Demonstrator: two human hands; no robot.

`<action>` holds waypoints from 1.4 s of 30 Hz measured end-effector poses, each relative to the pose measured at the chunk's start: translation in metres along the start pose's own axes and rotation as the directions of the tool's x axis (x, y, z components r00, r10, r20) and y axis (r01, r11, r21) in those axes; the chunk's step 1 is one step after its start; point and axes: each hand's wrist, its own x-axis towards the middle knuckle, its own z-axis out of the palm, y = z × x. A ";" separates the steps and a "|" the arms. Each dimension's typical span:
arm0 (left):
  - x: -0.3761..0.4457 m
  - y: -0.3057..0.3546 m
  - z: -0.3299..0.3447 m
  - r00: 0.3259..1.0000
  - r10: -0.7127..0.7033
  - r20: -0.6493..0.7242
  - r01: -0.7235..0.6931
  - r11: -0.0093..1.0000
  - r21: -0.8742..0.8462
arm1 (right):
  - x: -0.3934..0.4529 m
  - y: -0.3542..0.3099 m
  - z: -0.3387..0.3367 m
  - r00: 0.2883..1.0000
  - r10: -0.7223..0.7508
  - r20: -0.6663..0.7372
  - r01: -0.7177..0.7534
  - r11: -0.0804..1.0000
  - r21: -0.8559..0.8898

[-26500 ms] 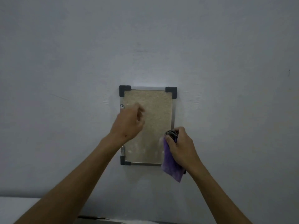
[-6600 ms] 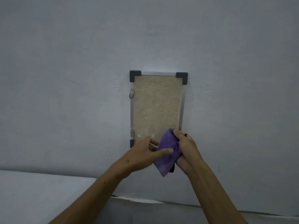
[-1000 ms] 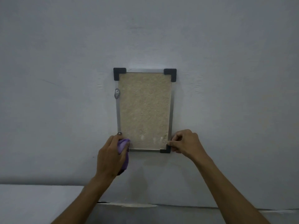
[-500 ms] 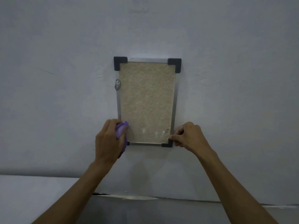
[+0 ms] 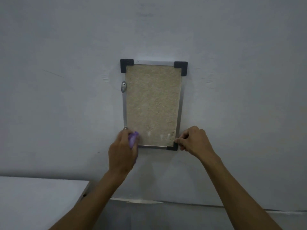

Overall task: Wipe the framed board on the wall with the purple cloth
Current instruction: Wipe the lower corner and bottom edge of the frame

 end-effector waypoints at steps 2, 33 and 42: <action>-0.012 0.001 0.005 0.993 0.048 0.104 -0.051 0.998 0.027 | 0.000 -0.002 -0.001 1.000 0.002 0.008 -0.002 1.000 -0.003; 0.007 0.026 0.012 0.968 -0.252 -0.001 0.250 0.962 -0.113 | -0.017 0.000 0.020 0.997 0.035 -0.067 -0.023 0.985 0.169; 0.020 0.019 0.003 0.942 -0.290 -0.169 0.257 0.948 -0.189 | -0.015 -0.003 0.016 0.999 0.039 -0.027 -0.040 0.999 -0.004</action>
